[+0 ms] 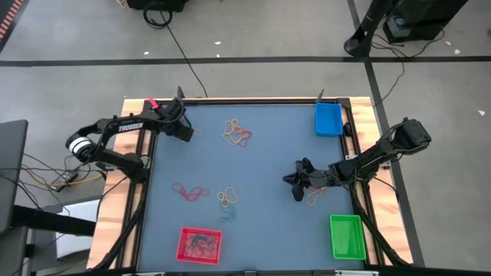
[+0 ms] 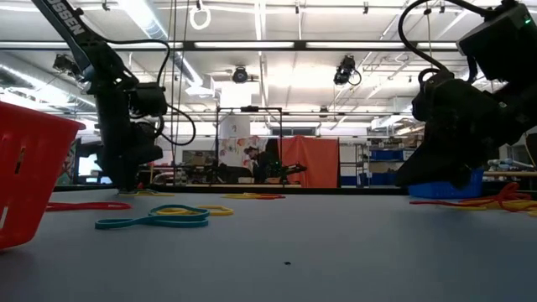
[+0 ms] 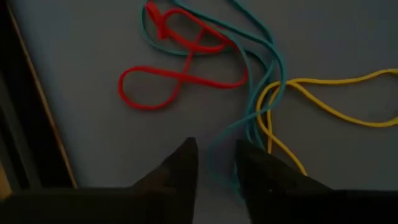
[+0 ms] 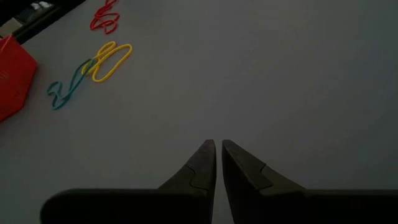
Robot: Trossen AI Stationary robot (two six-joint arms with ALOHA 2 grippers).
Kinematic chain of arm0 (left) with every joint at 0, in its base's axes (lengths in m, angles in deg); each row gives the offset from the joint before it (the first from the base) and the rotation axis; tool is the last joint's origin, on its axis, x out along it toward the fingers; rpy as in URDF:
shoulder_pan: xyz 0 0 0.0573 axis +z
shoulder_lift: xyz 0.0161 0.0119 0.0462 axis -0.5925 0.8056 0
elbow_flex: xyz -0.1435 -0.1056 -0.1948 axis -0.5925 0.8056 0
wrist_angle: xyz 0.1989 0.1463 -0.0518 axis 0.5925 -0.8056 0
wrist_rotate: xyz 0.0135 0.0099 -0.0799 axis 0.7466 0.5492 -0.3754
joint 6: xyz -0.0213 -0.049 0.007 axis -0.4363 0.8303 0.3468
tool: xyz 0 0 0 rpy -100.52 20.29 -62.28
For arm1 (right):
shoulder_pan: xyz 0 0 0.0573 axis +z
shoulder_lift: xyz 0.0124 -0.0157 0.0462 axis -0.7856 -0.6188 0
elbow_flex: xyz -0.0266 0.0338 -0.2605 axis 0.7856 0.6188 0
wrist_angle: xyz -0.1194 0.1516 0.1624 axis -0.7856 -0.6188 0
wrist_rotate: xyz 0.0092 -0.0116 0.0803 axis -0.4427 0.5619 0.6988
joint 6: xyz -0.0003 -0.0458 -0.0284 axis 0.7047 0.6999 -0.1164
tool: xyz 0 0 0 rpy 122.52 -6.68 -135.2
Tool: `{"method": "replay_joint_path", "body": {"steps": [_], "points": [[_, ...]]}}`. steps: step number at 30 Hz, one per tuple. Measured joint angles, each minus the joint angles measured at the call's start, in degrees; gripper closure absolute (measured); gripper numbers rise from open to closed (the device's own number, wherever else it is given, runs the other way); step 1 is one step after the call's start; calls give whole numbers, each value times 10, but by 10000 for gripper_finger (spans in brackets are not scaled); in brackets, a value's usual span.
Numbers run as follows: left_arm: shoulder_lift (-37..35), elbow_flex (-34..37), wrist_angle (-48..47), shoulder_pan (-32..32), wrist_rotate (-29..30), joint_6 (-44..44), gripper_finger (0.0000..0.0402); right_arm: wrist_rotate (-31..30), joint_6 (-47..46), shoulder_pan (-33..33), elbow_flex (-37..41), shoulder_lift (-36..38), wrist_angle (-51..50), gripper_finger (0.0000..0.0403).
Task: Sort rubber bands into baskets
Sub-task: Put the blue rubber band into the red bin
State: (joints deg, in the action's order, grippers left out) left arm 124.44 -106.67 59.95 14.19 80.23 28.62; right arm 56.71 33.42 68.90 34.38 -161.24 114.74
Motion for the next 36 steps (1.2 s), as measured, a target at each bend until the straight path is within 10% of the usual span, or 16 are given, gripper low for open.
{"method": "replay_joint_path", "body": {"steps": [6,17,36], "points": [[0,0,0,0,0,-1,391,0,0,0,0,0,0,362],[-42,-21,-92,-18,-18,-5,398,10,0,0,0,0,0,362],[-392,-43,-165,-328,-11,183,400,2,-13,0,0,0,4,362]]}}
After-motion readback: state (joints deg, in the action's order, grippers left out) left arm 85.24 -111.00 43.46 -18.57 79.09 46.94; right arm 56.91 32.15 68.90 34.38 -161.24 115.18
